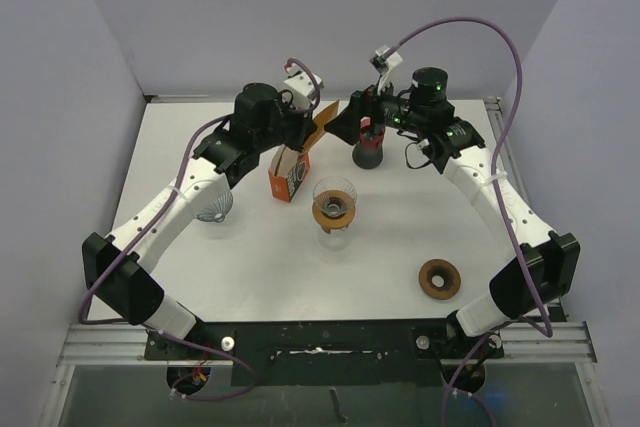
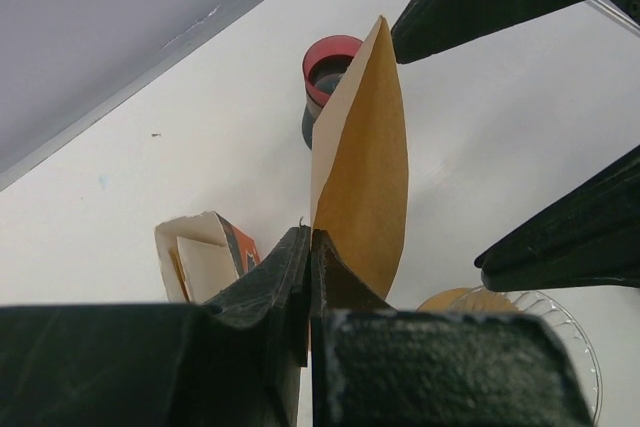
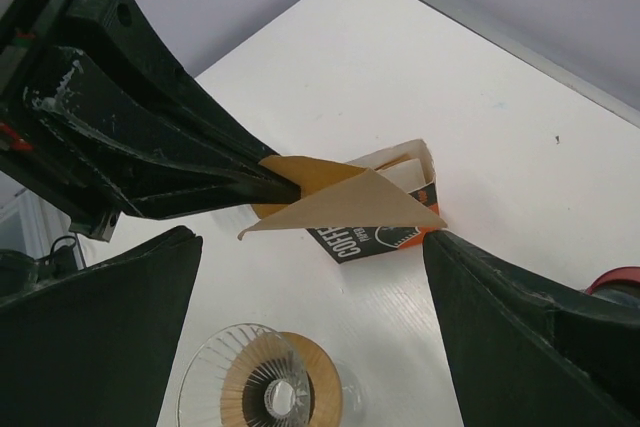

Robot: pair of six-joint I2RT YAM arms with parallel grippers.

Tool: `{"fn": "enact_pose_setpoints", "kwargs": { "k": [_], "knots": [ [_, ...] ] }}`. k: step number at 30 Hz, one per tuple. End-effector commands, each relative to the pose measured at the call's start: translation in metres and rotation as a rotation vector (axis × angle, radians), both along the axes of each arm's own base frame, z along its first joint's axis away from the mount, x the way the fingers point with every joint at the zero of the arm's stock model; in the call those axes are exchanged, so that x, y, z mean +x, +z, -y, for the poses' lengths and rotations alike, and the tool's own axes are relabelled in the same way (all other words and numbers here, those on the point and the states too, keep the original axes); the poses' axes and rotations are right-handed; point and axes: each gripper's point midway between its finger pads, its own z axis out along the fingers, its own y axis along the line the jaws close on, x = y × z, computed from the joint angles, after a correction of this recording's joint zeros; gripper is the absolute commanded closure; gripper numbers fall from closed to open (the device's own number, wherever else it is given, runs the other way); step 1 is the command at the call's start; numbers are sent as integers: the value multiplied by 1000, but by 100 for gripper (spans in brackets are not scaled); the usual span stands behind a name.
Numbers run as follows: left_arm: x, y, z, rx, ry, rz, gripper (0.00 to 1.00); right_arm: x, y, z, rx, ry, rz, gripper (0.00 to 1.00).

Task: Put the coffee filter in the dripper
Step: Place the coffee filter in the coffee dripper.

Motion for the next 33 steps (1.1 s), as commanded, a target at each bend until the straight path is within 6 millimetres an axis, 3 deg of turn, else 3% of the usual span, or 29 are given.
{"fn": "enact_pose_setpoints", "kwargs": {
  "k": [1, 20, 33],
  "knots": [
    [9, 35, 3, -35, 35, 108, 100, 7, 24, 1, 50, -59, 24, 2],
    [9, 28, 10, 27, 44, 141, 100, 18, 9, -5, 53, -84, -32, 8],
    [9, 27, 9, 55, 57, 156, 100, 33, -11, 5, -10, -182, -45, 14]
  ]
}}
